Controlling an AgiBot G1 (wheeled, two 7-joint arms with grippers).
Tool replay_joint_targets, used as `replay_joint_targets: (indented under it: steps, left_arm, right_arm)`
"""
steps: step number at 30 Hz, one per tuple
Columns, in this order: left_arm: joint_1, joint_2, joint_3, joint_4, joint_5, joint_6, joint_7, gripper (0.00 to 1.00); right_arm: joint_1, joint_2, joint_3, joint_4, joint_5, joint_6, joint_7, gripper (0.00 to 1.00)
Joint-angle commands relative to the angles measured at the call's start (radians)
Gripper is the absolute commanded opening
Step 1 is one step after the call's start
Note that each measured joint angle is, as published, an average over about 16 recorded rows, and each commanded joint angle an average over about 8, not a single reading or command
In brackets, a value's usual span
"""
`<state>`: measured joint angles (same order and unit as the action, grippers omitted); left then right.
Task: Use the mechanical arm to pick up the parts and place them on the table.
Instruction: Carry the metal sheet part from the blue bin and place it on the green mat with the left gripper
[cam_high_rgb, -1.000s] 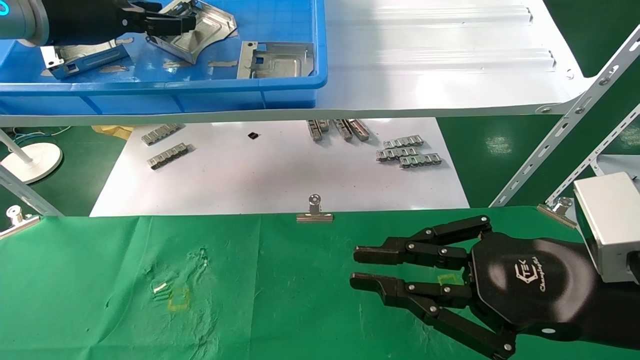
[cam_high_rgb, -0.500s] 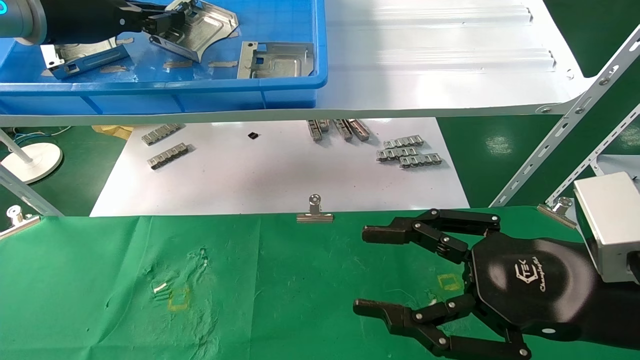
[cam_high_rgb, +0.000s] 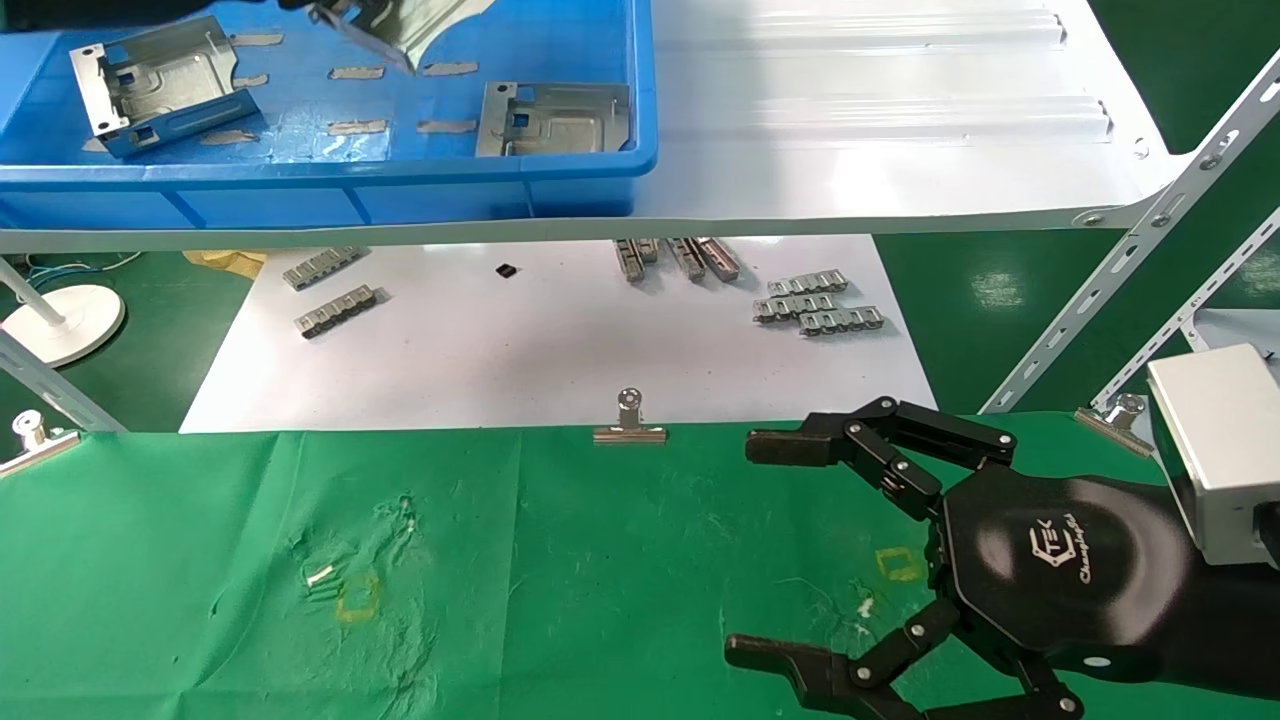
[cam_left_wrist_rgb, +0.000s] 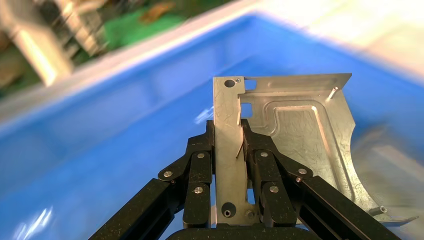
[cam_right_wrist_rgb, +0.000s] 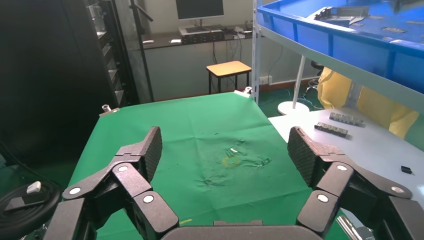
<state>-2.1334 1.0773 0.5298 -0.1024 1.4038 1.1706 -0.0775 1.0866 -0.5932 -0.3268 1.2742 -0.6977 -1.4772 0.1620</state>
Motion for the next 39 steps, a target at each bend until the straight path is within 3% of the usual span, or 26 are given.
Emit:
replay_joint_targets:
  steps: [1, 7, 12, 18, 23, 28, 35, 39]
  left_arm:
    - [0.001, -0.023, -0.02, -0.018, -0.031, 0.072, 0.036, 0.0]
    - [0.05, -0.09, -0.037, -0.109, -0.071, 0.299, 0.242, 0.0]
    - [0.14, -0.142, -0.039, -0.207, -0.138, 0.413, 0.397, 0.0]
    - [0.291, -0.249, 0.032, -0.412, -0.258, 0.436, 0.479, 0.0]
    - [0.415, -0.318, 0.14, -0.552, -0.246, 0.407, 0.626, 0.0]
    - [0.478, -0.31, 0.201, -0.482, -0.175, 0.366, 0.746, 0.0]
    - [0.504, -0.296, 0.239, -0.319, -0.109, 0.339, 0.835, 0.01]
    - [0.501, -0.288, 0.24, -0.235, -0.107, 0.342, 0.857, 0.48]
  right_arm:
    - [0.0, 0.0, 0.0, 0.0, 0.0, 0.0, 0.0, 1.0]
    - [0.0, 0.0, 0.0, 0.0, 0.0, 0.0, 0.0, 1.0]
    - [0.0, 0.0, 0.0, 0.0, 0.0, 0.0, 0.0, 1.0]
    - [0.0, 0.0, 0.0, 0.0, 0.0, 0.0, 0.0, 1.0]
    - [0.0, 0.0, -0.001, 0.0, 0.0, 0.0, 0.0, 1.0]
    - [0.0, 0.0, -0.001, 0.0, 0.0, 0.0, 0.0, 1.0]
    - [0.0, 0.0, -0.001, 0.0, 0.001, 0.0, 0.0, 1.0]
    - [0.0, 0.0, -0.001, 0.0, 0.001, 0.0, -0.001, 1.0]
